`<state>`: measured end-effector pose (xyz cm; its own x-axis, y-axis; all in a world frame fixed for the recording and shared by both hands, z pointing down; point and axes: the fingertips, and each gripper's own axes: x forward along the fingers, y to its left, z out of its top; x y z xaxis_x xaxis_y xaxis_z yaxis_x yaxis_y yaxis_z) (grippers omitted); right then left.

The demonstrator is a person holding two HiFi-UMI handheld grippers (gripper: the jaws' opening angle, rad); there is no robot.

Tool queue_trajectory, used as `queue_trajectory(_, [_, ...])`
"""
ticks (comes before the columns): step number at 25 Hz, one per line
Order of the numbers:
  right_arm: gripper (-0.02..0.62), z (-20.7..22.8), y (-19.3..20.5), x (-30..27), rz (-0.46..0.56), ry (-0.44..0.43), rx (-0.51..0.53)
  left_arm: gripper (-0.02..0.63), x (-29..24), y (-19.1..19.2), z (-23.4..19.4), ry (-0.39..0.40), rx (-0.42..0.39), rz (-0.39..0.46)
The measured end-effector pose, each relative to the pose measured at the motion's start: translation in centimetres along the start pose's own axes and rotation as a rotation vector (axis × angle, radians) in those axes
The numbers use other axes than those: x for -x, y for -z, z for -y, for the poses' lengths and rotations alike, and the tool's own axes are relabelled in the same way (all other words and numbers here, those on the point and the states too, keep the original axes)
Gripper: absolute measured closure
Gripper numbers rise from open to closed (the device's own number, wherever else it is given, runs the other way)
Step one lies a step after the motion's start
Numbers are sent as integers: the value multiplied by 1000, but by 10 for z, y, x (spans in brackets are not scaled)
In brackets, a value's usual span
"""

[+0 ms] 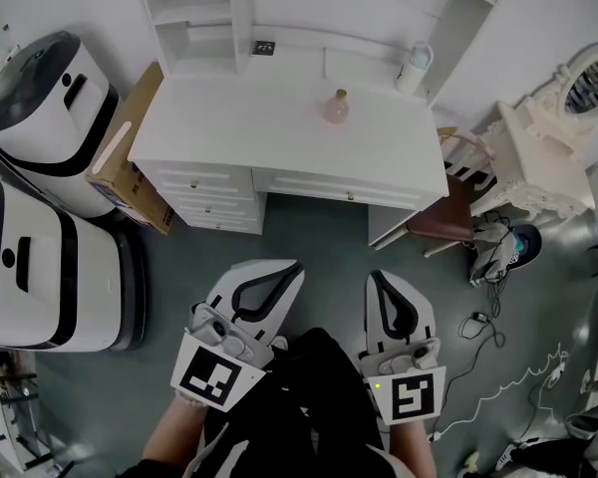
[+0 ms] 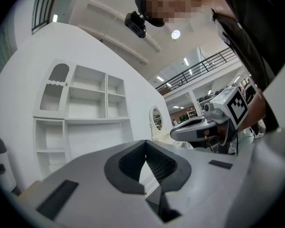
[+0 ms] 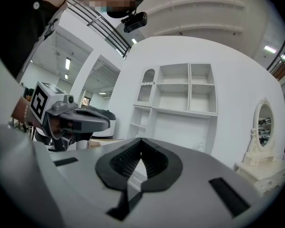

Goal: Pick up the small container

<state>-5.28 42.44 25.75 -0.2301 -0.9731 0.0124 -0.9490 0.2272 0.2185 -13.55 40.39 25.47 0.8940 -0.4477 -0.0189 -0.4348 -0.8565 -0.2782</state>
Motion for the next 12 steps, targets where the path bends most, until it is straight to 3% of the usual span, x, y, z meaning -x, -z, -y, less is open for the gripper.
queue_trajectory(12, [594, -3, -1, -2, -12, 16, 17, 604, 8, -1, -10, -12, 2, 13])
